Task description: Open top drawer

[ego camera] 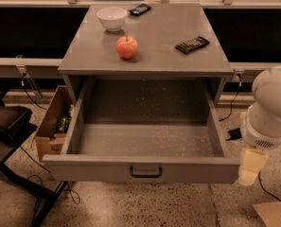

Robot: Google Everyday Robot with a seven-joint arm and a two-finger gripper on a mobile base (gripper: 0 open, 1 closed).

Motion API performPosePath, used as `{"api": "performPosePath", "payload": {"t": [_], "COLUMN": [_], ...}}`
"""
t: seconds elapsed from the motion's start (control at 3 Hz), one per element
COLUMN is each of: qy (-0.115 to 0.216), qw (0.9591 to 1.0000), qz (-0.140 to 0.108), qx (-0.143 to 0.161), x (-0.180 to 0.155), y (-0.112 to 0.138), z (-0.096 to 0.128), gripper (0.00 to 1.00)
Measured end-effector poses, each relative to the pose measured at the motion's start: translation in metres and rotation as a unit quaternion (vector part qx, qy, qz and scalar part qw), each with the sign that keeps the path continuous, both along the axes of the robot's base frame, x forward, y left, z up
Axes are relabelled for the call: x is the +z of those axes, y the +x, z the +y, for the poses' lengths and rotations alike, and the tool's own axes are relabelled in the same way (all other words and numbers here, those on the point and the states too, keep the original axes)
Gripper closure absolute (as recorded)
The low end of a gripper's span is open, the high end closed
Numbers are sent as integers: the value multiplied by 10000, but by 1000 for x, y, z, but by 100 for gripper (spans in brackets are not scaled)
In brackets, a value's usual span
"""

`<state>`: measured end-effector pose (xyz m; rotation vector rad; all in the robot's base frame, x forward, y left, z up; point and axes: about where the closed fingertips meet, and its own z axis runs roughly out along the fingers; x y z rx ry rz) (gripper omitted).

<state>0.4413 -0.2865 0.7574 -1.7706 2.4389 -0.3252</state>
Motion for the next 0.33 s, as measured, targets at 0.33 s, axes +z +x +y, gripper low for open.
{"api": "performPosePath", "payload": {"t": [0.33], "qy": [248], "qw": [9993], "qz": [283], "qx": [17], "x": [29], "y": [23], "z": [-13], "gripper": [0]}}
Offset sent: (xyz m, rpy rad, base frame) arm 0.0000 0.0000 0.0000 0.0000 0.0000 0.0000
